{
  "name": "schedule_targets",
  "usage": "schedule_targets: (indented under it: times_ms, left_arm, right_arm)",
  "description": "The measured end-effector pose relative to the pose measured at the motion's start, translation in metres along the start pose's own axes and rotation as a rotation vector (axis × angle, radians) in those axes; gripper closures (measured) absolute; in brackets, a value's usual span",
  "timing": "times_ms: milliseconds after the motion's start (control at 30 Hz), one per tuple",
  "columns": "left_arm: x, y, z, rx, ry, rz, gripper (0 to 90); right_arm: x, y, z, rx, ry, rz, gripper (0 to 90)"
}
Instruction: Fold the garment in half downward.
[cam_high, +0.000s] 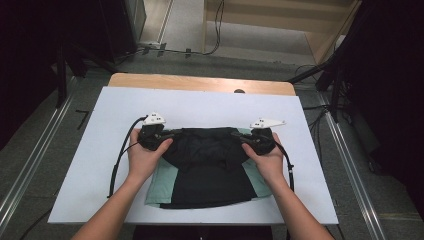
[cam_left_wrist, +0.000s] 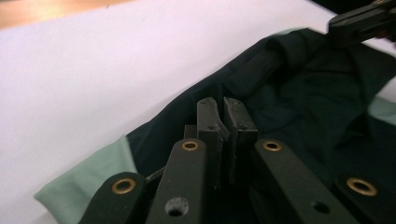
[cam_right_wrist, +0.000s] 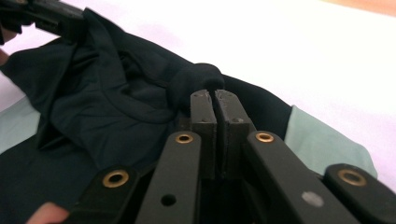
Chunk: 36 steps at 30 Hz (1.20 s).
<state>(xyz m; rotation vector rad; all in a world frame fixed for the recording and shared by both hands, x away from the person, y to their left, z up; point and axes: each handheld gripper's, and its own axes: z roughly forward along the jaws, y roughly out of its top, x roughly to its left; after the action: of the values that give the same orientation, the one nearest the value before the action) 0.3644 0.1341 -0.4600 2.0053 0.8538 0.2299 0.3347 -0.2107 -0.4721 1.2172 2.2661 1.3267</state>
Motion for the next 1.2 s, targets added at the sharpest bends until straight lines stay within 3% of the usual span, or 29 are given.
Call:
schedule_targets:
  times_ms: [133,300,567,767,867,1000,1200]
  left_arm:
    - [-0.010,0.001,-0.012,-0.053,-0.032,0.038,86.4]
    - [-0.024,-0.003,-0.030,-0.116,-0.090,0.086,86.4]
    - [-0.051,-0.029,-0.052,-0.156,-0.155,0.164,86.4]
    - [-0.067,-0.055,-0.064,-0.168,-0.164,0.175,86.4]
    - [-0.074,-0.065,-0.067,-0.151,-0.165,0.190,86.4]
    - [-0.082,-0.078,-0.068,-0.121,-0.173,0.211,86.4]
    - [-0.084,-0.093,-0.071,-0.092,-0.206,0.185,86.4]
  right_arm:
    - [0.006,0.000,-0.007,-0.027,0.003,-0.029,85.9]
    - [0.016,-0.005,-0.030,-0.121,0.032,-0.083,85.8]
    - [0.027,-0.028,-0.055,-0.183,0.069,-0.129,85.8]
    - [0.037,-0.053,-0.070,-0.183,0.097,-0.148,86.1]
    - [0.041,-0.066,-0.075,-0.154,0.112,-0.188,86.1]
    - [0.040,-0.078,-0.074,-0.138,0.112,-0.175,86.1]
    - [0.038,-0.095,-0.076,-0.109,0.104,-0.163,86.1]
